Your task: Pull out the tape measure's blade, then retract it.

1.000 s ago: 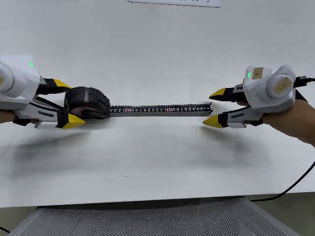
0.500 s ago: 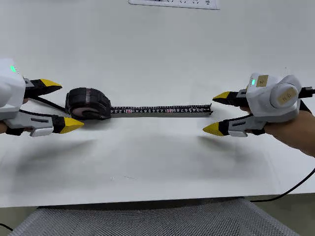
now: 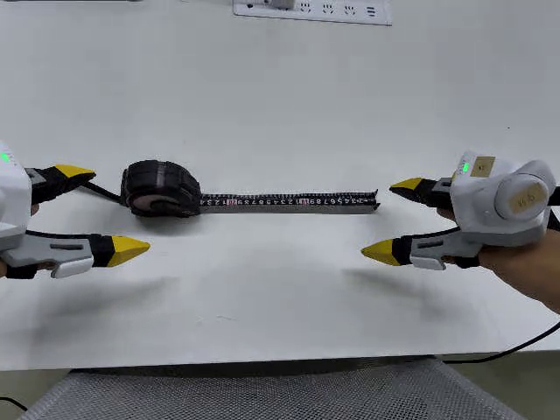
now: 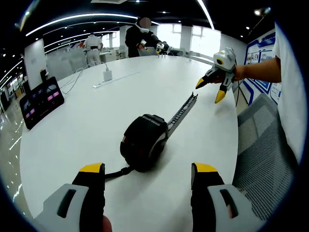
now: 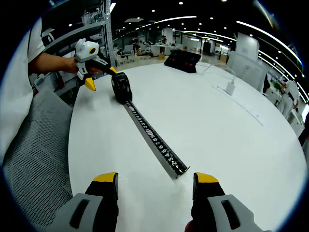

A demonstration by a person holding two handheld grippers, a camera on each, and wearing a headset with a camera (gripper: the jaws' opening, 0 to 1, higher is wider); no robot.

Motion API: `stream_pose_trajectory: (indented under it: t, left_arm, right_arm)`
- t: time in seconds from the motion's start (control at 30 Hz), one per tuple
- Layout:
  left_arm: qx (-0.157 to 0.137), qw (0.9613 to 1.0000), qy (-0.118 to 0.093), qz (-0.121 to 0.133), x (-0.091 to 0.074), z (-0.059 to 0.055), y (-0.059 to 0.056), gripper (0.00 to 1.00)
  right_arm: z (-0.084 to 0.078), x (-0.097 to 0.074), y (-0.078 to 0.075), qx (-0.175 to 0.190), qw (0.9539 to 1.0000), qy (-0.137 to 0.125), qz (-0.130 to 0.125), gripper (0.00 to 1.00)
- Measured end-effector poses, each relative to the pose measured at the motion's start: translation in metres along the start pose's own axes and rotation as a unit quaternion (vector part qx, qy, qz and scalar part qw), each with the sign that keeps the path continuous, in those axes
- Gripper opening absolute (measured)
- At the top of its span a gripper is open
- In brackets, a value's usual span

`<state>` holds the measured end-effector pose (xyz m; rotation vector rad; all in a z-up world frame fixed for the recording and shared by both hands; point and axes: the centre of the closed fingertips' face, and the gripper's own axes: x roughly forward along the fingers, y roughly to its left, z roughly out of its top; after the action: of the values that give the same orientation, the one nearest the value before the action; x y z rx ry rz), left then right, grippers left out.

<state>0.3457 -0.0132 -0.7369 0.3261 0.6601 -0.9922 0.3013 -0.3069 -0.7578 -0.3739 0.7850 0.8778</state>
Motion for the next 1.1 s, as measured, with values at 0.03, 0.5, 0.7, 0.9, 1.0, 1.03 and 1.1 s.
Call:
stream_pose_trajectory:
  t: [0.03, 0.5, 0.7, 0.9, 1.0, 1.03, 1.1]
  left_arm:
    - [-0.003, 1.0000, -0.002, 0.002, -0.002, 0.000, -0.001, 0.71]
    - [-0.031, 0.9989, -0.030, 0.020, -0.012, -0.013, -0.016, 0.75]
    - [-0.044, 0.9978, -0.042, 0.029, -0.016, -0.017, -0.018, 0.77]
    - [-0.062, 0.9965, -0.046, 0.033, -0.018, -0.027, -0.021, 0.80]
    - [-0.068, 0.9961, -0.046, 0.034, -0.020, -0.029, -0.023, 0.81]
    - [-0.070, 0.9959, -0.046, 0.034, -0.020, -0.030, -0.024, 0.81]
    - [-0.074, 0.9956, -0.044, 0.036, -0.020, -0.035, -0.024, 0.82]
  right_arm:
    - [-0.001, 0.000, 0.001, 0.001, 1.0000, 0.000, -0.002, 0.61]
    - [-0.004, -0.009, 0.014, 0.040, 0.9976, -0.047, -0.031, 0.63]
    - [-0.006, -0.013, 0.020, 0.045, 0.9966, -0.057, -0.040, 0.64]
    - [-0.008, -0.011, 0.026, 0.057, 0.9954, -0.066, -0.041, 0.68]
    - [-0.012, -0.010, 0.027, 0.061, 0.9951, -0.067, -0.040, 0.70]
    - [-0.013, -0.010, 0.028, 0.063, 0.9950, -0.067, -0.040, 0.70]
    - [-0.015, -0.009, 0.030, 0.064, 0.9951, -0.066, -0.038, 0.71]
